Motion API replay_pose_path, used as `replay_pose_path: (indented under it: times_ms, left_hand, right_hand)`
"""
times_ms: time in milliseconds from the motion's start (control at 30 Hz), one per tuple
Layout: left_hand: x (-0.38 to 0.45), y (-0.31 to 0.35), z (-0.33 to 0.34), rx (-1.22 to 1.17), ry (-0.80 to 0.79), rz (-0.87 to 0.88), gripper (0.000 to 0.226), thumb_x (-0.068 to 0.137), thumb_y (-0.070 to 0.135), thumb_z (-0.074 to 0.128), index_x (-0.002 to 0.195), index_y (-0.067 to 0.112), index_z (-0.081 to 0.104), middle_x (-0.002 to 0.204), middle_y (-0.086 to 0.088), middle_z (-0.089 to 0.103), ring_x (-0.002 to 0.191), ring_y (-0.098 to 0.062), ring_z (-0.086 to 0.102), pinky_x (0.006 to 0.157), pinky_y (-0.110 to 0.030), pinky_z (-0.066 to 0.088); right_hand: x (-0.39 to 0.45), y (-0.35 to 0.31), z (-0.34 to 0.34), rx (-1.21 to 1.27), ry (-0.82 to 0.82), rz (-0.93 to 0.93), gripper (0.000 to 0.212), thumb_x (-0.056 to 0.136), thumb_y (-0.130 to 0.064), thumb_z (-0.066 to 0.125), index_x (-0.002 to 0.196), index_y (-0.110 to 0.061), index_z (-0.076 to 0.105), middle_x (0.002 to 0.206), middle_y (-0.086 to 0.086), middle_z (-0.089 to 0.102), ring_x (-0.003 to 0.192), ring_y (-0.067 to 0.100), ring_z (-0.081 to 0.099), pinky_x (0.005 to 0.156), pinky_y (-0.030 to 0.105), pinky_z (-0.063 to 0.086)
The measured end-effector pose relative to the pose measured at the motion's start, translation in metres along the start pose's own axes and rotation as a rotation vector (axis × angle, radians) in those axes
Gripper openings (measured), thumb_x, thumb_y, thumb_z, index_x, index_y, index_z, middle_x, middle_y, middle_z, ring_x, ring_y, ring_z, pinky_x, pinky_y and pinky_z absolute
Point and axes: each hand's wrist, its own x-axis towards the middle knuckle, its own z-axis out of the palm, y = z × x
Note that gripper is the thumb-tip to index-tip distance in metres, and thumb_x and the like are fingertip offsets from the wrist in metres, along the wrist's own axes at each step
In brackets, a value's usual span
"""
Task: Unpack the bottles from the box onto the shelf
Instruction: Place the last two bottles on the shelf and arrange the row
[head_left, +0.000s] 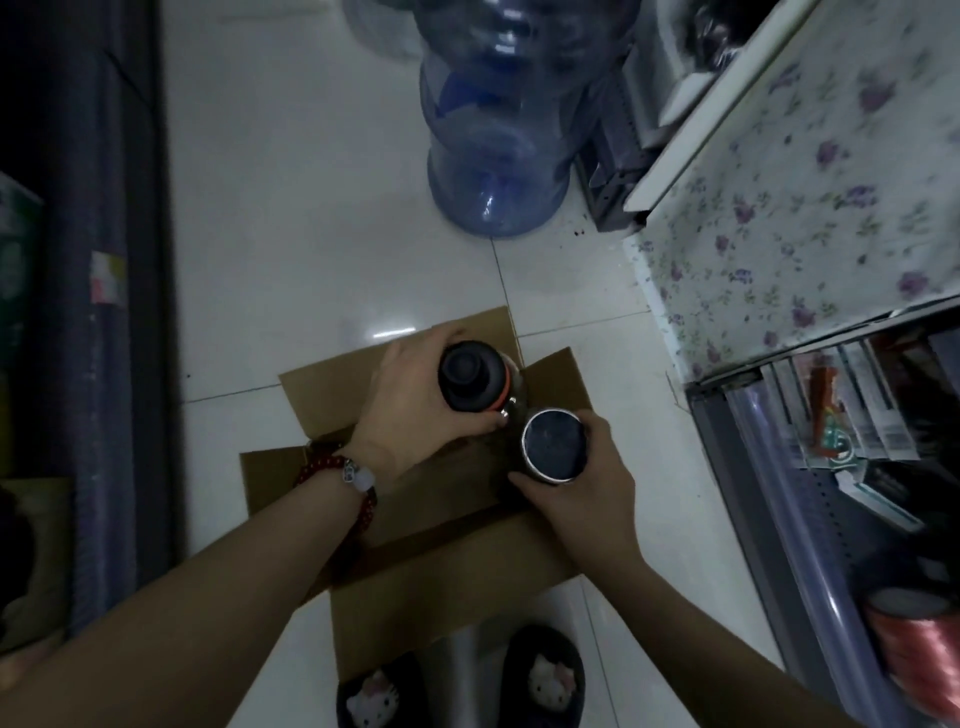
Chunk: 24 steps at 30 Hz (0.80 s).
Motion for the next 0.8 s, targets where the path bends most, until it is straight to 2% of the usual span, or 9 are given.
replay_pose_path:
  times_ms: [100, 267, 333, 400, 467, 533, 600, 700, 800]
  left_hand:
    - [-0.005, 0.040, -0.043, 0.007, 0.010, -0.036, 0.081, 0.052, 0.050, 0.085, 0.119, 0.024, 0.046, 0.106, 0.010, 0.054, 0.110, -0.019, 0.048, 0.087, -0.035, 0.048]
    - [-0.006, 0.122, -0.131, 0.058, 0.042, 0.015, 0.066, 0.045, 0.067, 0.071, 0.102, 0.037, 0.052, 0.100, 0.012, 0.063, 0.103, -0.021, 0.056, 0.089, -0.042, 0.047]
    - [-0.005, 0.160, -0.167, 0.140, 0.055, 0.050, 0.074, 0.041, 0.074, 0.064, 0.107, 0.042, 0.052, 0.104, 0.013, 0.059, 0.108, -0.021, 0.050, 0.093, -0.040, 0.041]
    - [-0.005, 0.200, -0.204, 0.128, 0.044, 0.090, 0.086, 0.039, 0.076, 0.066, 0.116, 0.042, 0.052, 0.112, 0.011, 0.051, 0.112, -0.022, 0.046, 0.099, -0.041, 0.040]
    - [-0.005, 0.244, -0.240, 0.015, 0.011, 0.138, 0.090, 0.042, 0.064, 0.080, 0.123, 0.034, 0.054, 0.118, 0.007, 0.041, 0.114, -0.018, 0.045, 0.106, -0.035, 0.040]
    - [-0.009, 0.293, -0.275, -0.052, -0.029, 0.187, 0.085, 0.048, 0.043, 0.090, 0.124, 0.028, 0.055, 0.120, 0.004, 0.038, 0.111, -0.012, 0.046, 0.107, -0.028, 0.038]
    - [-0.014, 0.340, -0.307, -0.073, -0.040, 0.243, 0.087, 0.047, 0.043, 0.090, 0.124, 0.029, 0.054, 0.116, 0.005, 0.041, 0.107, -0.009, 0.048, 0.105, -0.027, 0.040]
    - [-0.022, 0.406, -0.355, -0.083, -0.023, 0.346, 0.096, 0.036, 0.064, 0.077, 0.123, 0.031, 0.055, 0.108, 0.006, 0.048, 0.103, -0.012, 0.053, 0.096, -0.029, 0.045]
    - [-0.031, 0.472, -0.401, -0.077, -0.047, 0.439, 0.085, 0.035, 0.064, 0.080, 0.113, 0.038, 0.056, 0.105, 0.006, 0.055, 0.097, -0.010, 0.056, 0.085, -0.023, 0.042]
  right_hand:
    - [-0.006, -0.047, -0.039, 0.048, -0.007, 0.000, 0.079, 0.059, -0.026, 0.090, 0.118, -0.034, 0.037, 0.107, -0.019, 0.050, 0.101, 0.006, 0.052, 0.082, 0.011, 0.044]
    - [-0.017, -0.140, -0.119, 0.140, 0.009, -0.009, 0.074, 0.057, -0.023, 0.090, 0.112, -0.032, 0.041, 0.101, -0.022, 0.054, 0.099, 0.008, 0.058, 0.081, 0.014, 0.048]
    - [-0.021, -0.178, -0.155, 0.172, 0.045, -0.037, 0.071, 0.056, -0.024, 0.090, 0.110, -0.030, 0.044, 0.101, -0.021, 0.057, 0.098, 0.006, 0.060, 0.085, 0.023, 0.051]
    - [-0.028, -0.219, -0.193, 0.200, 0.101, -0.094, 0.068, 0.056, -0.024, 0.090, 0.109, -0.027, 0.048, 0.101, -0.018, 0.060, 0.095, -0.001, 0.060, 0.083, 0.020, 0.050]
    - [-0.036, -0.262, -0.234, 0.232, 0.139, -0.142, 0.065, 0.059, -0.022, 0.090, 0.111, -0.027, 0.051, 0.103, -0.018, 0.062, 0.095, -0.010, 0.059, 0.079, 0.010, 0.047]
    - [-0.045, -0.302, -0.273, 0.262, 0.160, -0.182, 0.066, 0.062, -0.024, 0.089, 0.117, -0.027, 0.051, 0.110, -0.014, 0.063, 0.101, -0.006, 0.060, 0.086, 0.016, 0.050]
    - [-0.055, -0.342, -0.312, 0.276, 0.210, -0.225, 0.074, 0.062, -0.026, 0.089, 0.124, -0.026, 0.049, 0.118, -0.010, 0.062, 0.109, 0.002, 0.060, 0.094, 0.027, 0.050]
    - [-0.076, -0.399, -0.368, 0.315, 0.292, -0.267, 0.078, 0.061, -0.025, 0.089, 0.124, -0.035, 0.044, 0.120, -0.017, 0.059, 0.110, -0.001, 0.057, 0.095, 0.021, 0.046]
    - [-0.102, -0.446, -0.421, 0.321, 0.403, -0.308, 0.072, 0.060, -0.025, 0.090, 0.121, -0.024, 0.050, 0.114, -0.012, 0.063, 0.102, -0.003, 0.060, 0.090, 0.017, 0.046]
